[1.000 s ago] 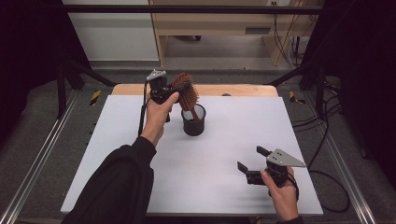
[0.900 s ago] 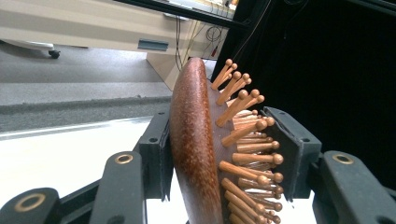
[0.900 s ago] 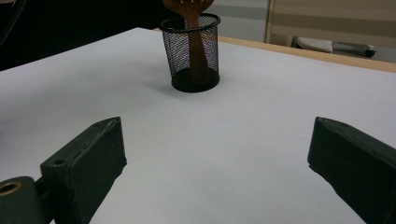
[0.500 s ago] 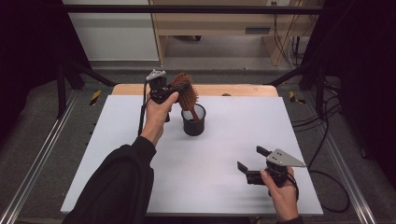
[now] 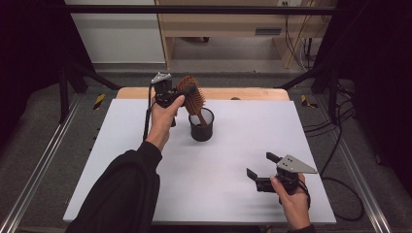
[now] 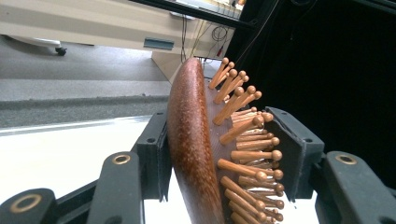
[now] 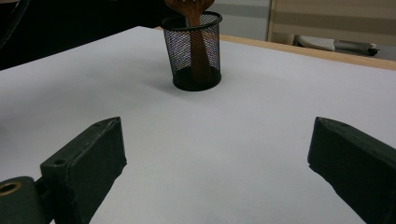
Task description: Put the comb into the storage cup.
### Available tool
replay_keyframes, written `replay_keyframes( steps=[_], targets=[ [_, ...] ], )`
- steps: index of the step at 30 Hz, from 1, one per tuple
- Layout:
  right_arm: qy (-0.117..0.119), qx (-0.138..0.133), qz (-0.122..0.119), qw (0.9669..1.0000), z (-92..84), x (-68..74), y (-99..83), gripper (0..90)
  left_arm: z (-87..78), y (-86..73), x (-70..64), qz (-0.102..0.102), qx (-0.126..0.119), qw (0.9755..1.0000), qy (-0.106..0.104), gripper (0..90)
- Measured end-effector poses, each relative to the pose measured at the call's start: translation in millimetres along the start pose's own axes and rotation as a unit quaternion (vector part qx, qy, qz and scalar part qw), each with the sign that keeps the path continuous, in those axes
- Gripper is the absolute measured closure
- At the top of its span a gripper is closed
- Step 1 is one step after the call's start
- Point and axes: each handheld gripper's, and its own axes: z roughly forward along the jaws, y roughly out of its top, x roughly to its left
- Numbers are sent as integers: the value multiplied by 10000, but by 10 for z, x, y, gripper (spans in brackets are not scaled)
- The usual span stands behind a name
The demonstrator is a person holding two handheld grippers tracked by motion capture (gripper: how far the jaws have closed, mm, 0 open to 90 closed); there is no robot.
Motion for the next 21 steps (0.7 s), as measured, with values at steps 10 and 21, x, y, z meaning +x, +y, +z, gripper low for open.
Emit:
replay_keyframes(
  steps=[10, 21],
  targets=[
    [-2, 4, -4, 10000, 0, 0, -1, 44, -4, -5, 10, 50, 2, 10000, -1, 450],
    [-9, 17, -5, 10000, 1, -1, -3, 44, -12, -22, 60, -23, -20, 10000, -2, 445]
  ],
)
